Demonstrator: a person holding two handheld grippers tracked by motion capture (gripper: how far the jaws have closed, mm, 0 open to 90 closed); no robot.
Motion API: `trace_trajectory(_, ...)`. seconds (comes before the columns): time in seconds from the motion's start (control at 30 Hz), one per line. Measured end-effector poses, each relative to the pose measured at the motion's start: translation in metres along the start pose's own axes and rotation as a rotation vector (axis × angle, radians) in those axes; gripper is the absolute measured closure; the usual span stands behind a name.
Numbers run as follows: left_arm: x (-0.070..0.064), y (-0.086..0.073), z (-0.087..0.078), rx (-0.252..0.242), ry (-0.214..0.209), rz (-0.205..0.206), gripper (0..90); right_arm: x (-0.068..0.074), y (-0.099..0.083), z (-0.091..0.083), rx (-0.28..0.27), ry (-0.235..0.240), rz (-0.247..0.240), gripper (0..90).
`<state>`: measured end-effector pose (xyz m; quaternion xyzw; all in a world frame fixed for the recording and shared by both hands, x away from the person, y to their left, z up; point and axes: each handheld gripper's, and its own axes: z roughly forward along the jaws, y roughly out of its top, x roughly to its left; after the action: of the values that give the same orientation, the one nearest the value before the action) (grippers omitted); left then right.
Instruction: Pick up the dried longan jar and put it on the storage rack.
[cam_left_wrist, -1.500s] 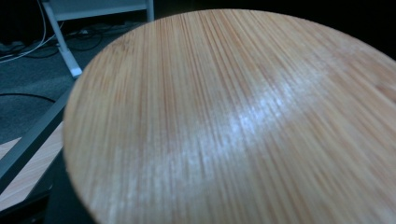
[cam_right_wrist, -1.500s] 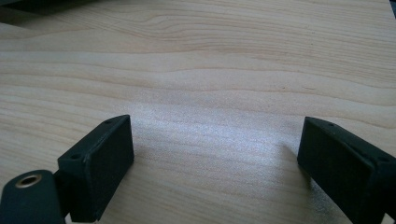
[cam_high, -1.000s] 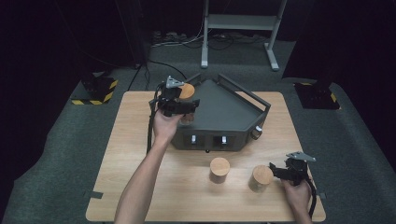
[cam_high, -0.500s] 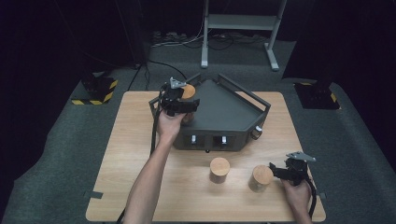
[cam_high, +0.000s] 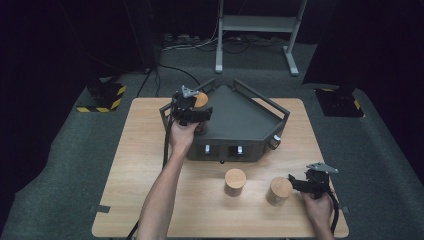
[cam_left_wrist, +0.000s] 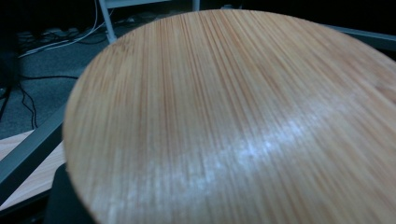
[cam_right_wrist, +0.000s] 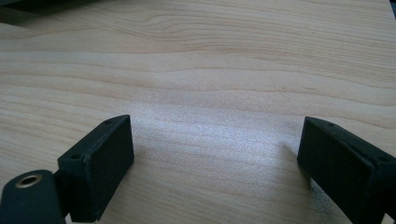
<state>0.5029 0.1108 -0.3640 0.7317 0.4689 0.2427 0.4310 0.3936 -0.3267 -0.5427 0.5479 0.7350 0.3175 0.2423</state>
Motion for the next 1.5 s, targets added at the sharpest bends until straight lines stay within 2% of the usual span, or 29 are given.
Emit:
trace_trajectory(0.7,-0.0017,-0.0052,0.0062,0.005,0.016,0.025,26.1,0.0,0.0,0.0,0.0,0.0,0.0,10.2)
trace_trajectory(1.5,-0.0013,-0.0096,0.006,-0.025,0.015,0.024,25.7,0.0002,-0.0001,-0.0001,0.0,0.0,0.0,10.4)
